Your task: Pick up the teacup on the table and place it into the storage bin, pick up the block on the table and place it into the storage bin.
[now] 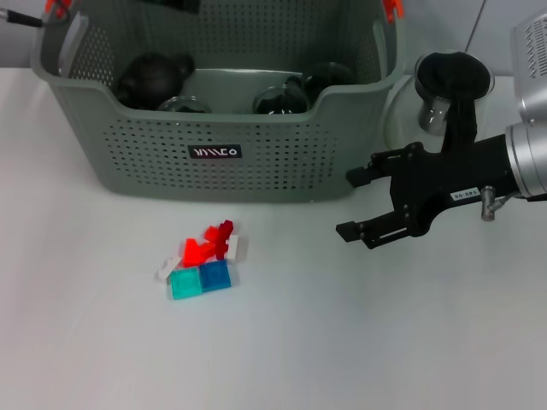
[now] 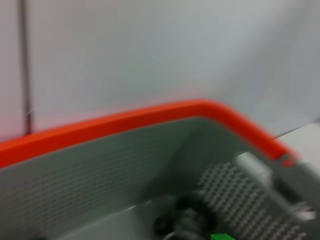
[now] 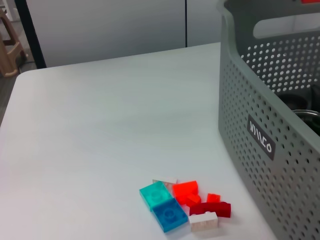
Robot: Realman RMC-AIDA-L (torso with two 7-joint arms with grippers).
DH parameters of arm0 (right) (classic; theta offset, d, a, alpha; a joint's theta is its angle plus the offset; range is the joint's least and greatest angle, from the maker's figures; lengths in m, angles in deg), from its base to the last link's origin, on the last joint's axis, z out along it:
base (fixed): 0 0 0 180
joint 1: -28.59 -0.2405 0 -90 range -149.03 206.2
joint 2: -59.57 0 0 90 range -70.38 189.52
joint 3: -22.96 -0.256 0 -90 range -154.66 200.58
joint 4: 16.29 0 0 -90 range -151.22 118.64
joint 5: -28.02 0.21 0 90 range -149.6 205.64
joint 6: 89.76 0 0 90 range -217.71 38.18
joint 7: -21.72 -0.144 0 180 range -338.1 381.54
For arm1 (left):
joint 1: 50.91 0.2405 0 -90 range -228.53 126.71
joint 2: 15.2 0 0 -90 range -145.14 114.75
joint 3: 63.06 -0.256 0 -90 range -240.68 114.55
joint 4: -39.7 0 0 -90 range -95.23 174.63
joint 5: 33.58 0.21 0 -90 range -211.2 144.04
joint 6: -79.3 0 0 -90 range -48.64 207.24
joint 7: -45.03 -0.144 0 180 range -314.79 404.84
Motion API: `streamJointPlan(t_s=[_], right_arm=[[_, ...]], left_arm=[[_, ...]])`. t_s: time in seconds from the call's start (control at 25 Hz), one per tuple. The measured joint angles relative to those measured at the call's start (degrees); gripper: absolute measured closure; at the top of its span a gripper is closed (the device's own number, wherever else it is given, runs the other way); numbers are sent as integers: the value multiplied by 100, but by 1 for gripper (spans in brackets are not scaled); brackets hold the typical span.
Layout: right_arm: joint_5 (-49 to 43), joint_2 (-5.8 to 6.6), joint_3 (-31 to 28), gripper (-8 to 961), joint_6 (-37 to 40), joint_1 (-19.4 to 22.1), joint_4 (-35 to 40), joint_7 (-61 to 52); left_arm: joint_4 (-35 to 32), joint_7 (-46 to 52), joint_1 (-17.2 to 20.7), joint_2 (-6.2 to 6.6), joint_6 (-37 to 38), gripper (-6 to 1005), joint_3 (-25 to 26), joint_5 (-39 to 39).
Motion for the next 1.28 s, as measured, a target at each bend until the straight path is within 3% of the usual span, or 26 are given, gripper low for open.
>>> streamJointPlan(t_s=[0.24,0.6,1.04,1.28], right_arm=[[4,-6,2,77,11,-13,-4,-1],[1,4,19,76,40,-61,-5,-38],[1,17,11,76,17,-78,-68,-3],[3,15,18,77,42,-84,-68,-4]], left_arm=[[851,11,-281,64,-653,766,2,642],[813,-4,-191,14,-803,662,12,647],[734,14,-205,9,-764,189,-36,643],[766,16,-214,-58,-758,103,-38,640]])
